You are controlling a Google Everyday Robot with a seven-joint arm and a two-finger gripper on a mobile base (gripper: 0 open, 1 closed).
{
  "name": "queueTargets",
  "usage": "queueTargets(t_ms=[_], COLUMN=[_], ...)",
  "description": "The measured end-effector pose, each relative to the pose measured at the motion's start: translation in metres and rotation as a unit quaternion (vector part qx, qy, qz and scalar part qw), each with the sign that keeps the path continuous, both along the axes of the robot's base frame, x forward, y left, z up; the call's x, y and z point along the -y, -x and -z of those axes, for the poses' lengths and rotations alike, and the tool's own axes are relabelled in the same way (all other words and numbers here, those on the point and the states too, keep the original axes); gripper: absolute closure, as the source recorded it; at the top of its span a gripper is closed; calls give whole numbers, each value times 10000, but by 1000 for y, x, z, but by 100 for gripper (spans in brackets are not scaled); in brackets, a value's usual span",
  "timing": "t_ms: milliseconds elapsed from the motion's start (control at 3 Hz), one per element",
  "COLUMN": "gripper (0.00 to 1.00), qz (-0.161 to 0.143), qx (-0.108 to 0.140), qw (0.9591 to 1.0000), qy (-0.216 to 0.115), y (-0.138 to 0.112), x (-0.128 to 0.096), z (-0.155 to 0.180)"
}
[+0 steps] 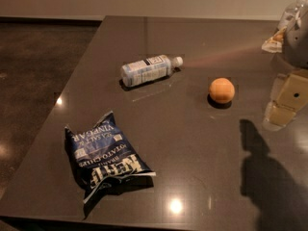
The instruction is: Pick blue chip bag
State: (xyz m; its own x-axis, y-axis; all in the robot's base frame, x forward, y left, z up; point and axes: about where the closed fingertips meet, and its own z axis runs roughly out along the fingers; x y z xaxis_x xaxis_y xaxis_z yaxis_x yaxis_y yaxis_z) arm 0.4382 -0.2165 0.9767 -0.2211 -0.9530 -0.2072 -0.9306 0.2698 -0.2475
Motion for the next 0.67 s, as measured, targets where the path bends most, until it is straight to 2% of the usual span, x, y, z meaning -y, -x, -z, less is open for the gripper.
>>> queueTargets(t_ms=[333,667], gripper=[0,0], qz=[0,-228], qx=[1,42], qw=[10000,9997], qy=[0,-54], y=[0,-2], x=[0,-18], z=[0,0])
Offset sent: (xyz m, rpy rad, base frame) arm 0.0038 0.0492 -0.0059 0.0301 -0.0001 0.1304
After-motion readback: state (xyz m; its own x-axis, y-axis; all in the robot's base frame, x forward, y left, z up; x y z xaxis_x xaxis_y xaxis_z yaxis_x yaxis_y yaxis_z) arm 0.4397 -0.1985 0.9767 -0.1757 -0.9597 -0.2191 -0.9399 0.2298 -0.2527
